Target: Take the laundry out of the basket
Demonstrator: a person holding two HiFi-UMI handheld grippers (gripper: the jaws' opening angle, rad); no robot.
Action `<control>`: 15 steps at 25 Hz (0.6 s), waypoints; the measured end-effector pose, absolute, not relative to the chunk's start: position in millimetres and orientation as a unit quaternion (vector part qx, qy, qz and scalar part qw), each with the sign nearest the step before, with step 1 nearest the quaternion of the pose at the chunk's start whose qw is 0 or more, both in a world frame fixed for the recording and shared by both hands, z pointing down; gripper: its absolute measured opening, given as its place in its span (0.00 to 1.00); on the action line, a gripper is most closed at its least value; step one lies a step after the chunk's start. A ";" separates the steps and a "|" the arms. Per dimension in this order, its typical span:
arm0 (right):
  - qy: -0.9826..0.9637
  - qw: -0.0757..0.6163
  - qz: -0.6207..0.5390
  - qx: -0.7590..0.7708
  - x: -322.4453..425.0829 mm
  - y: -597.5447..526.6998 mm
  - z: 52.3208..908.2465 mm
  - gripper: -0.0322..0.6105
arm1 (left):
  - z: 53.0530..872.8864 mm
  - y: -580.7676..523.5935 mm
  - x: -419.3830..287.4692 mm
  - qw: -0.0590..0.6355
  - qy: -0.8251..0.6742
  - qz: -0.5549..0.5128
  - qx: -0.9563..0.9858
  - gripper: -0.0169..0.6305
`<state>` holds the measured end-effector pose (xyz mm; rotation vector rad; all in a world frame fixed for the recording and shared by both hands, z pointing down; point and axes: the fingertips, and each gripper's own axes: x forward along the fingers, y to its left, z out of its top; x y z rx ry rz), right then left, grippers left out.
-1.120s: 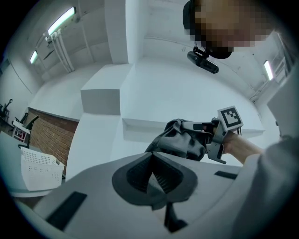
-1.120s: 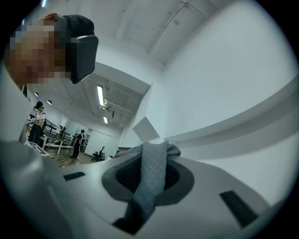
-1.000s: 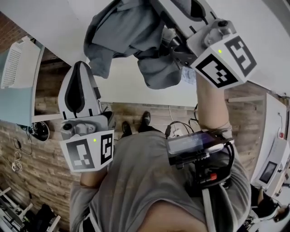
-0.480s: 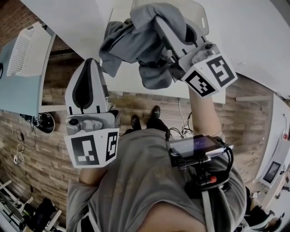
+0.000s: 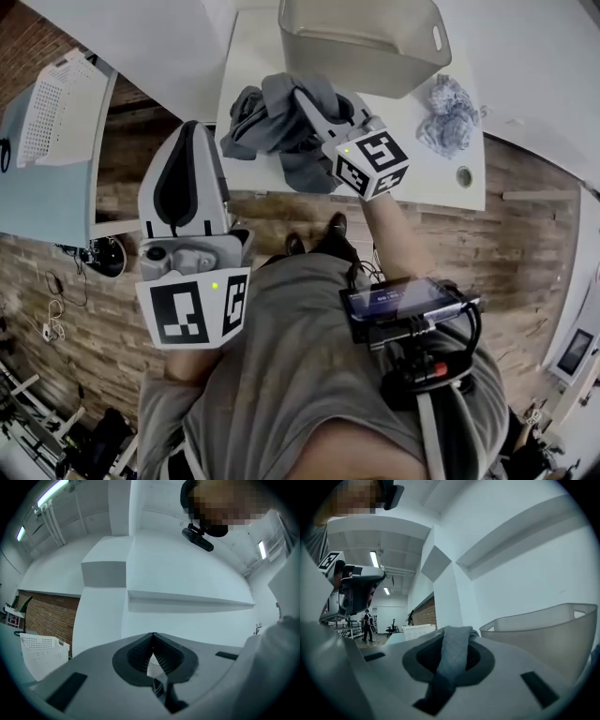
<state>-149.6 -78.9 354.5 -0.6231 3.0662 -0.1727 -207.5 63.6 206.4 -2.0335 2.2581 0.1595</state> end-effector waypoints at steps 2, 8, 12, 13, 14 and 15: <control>0.978 -0.002 -0.057 -0.200 -152.8 -80.5 361.0 0.14 | 207.2 61.6 -209.9 0.049 0.742 0.052 -0.667 0.04; 0.977 -0.069 -0.054 -0.194 -156.5 -83.9 379.4 0.28 | 206.5 52.9 -211.1 0.048 0.738 0.058 -0.670 0.04; 0.976 -0.108 -0.057 -0.178 -149.1 -78.9 386.7 0.42 | 205.3 44.8 -205.3 0.045 0.731 0.064 -0.678 0.04; 0.976 -0.119 -0.056 -0.173 -146.2 -76.3 387.8 0.49 | 205.3 42.3 -202.7 0.044 0.728 0.065 -0.681 0.04; 0.975 -0.130 -0.054 -0.170 -142.4 -73.8 388.4 0.52 | 205.3 39.6 -199.6 0.042 0.725 0.067 -0.684 0.04; 0.974 -0.140 -0.051 -0.168 -137.7 -71.4 388.5 0.55 | 205.2 36.6 -196.0 0.041 0.721 0.069 -0.688 0.04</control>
